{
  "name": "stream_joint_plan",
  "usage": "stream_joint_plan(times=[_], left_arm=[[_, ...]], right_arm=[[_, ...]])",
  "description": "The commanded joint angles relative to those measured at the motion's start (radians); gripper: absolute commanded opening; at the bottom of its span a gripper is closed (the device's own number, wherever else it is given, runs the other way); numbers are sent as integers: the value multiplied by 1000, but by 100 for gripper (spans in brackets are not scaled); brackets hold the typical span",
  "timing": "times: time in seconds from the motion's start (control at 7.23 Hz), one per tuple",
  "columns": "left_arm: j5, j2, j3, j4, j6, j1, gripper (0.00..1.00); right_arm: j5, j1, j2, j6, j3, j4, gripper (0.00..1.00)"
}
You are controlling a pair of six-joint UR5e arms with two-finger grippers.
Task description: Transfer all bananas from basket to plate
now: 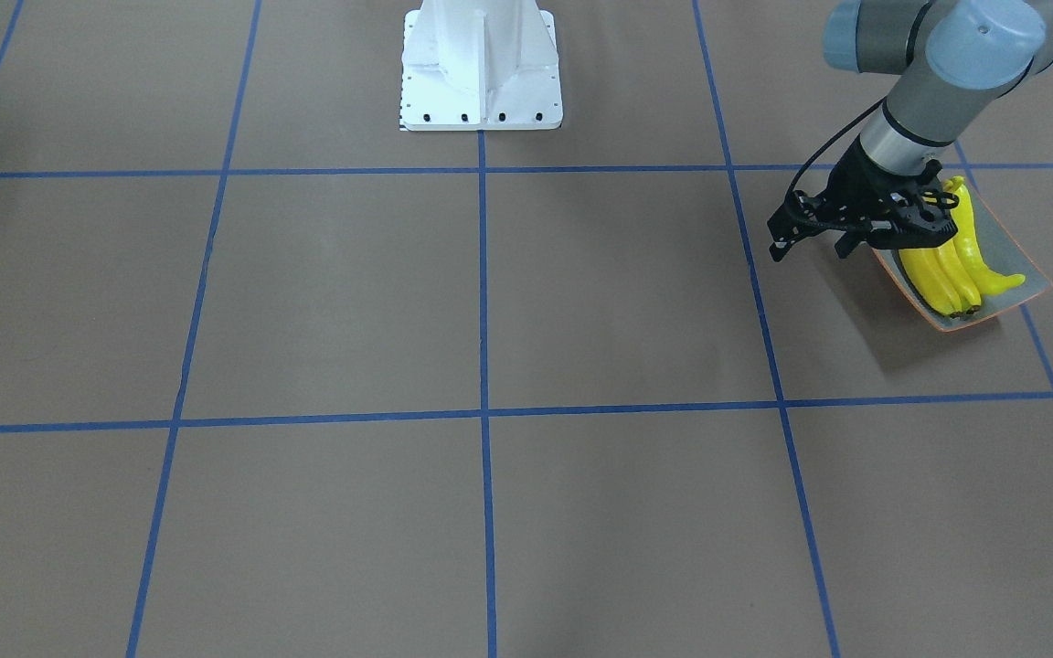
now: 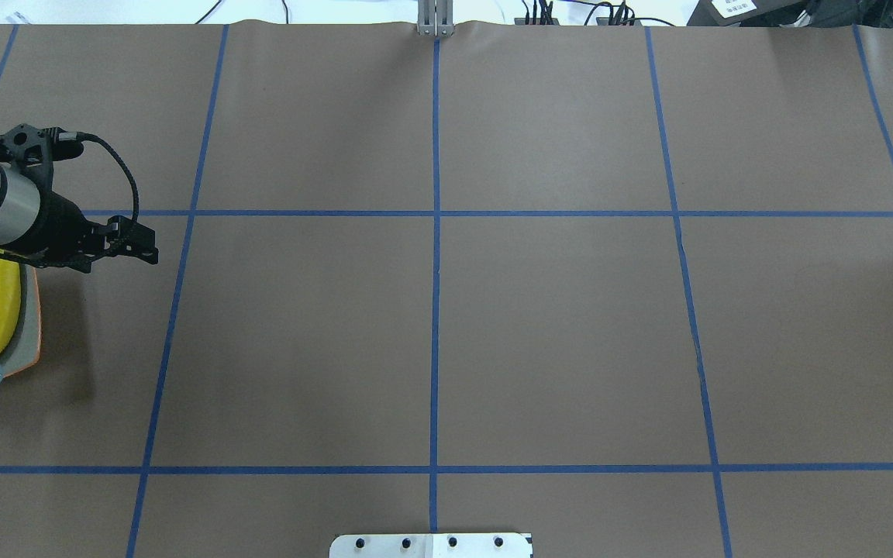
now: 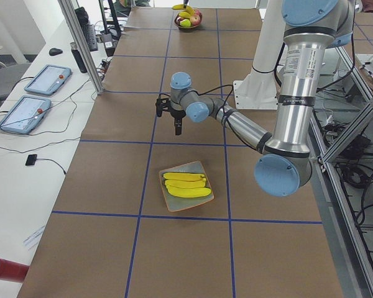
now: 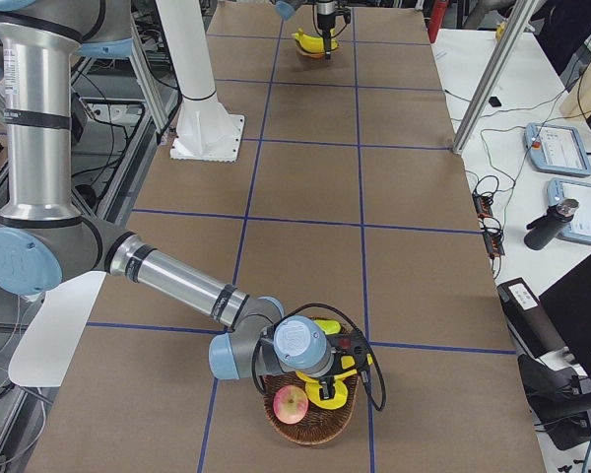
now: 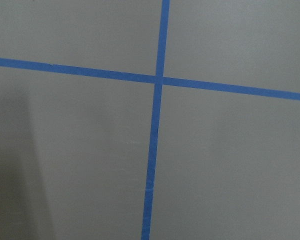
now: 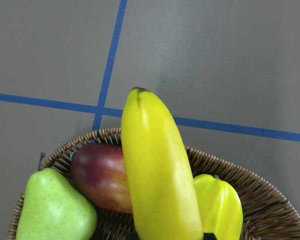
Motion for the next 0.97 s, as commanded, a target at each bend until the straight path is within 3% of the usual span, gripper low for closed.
stream_joint_plan(times=[0.0,0.28,0.69,0.83], left_arm=[[0,-7,0,-3,-26,1,100],[-2,-22,0,-1,-41,1,100],[-14,-42,-2,-6,-43,1,99],[-15,-53,-6,-7,-43,1,100]], right_arm=[[-1,25,1,-19,-1,-3,0],[-1,80,12,-90,41,-107,0],[10,123,75,-137,341,-579,0],[34,84,102,-67,378,-621,0]])
